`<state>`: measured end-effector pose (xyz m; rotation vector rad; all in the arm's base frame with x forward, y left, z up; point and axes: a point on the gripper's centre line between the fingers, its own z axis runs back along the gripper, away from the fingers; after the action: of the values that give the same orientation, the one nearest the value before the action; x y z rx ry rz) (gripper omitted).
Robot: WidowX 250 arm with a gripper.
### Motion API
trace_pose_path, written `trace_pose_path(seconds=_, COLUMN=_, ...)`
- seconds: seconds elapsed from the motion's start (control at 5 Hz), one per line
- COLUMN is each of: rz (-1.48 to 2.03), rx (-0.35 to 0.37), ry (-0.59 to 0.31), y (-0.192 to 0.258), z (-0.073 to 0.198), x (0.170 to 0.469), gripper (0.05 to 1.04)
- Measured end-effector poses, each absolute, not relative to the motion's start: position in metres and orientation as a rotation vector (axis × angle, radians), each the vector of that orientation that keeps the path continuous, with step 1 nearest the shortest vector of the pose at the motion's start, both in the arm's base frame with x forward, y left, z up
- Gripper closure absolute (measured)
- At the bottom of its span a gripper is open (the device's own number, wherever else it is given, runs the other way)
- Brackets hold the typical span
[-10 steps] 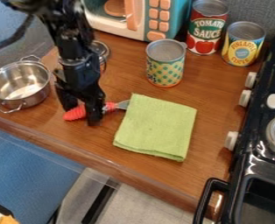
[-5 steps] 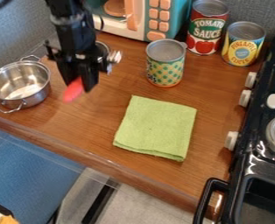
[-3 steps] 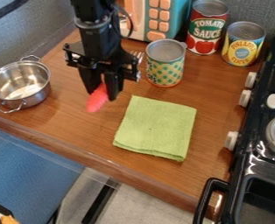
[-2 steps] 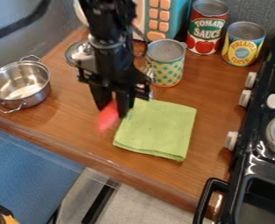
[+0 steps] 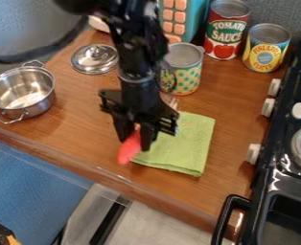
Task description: Move the red spatula on top of the green cloth
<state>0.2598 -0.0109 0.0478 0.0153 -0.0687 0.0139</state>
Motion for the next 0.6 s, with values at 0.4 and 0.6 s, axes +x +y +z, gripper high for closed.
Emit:
trace_pose_path(seconds=0.4, rz=-0.011, rx=-0.006, ry=-0.078, y=-0.02, z=0.042, x=0.263, gripper=0.585)
trace_pose_path(seconds=0.6, rz=-0.016, rx=-0.015, ry=-0.096, y=-0.023, z=0.058, x=0.268, gripper=0.278)
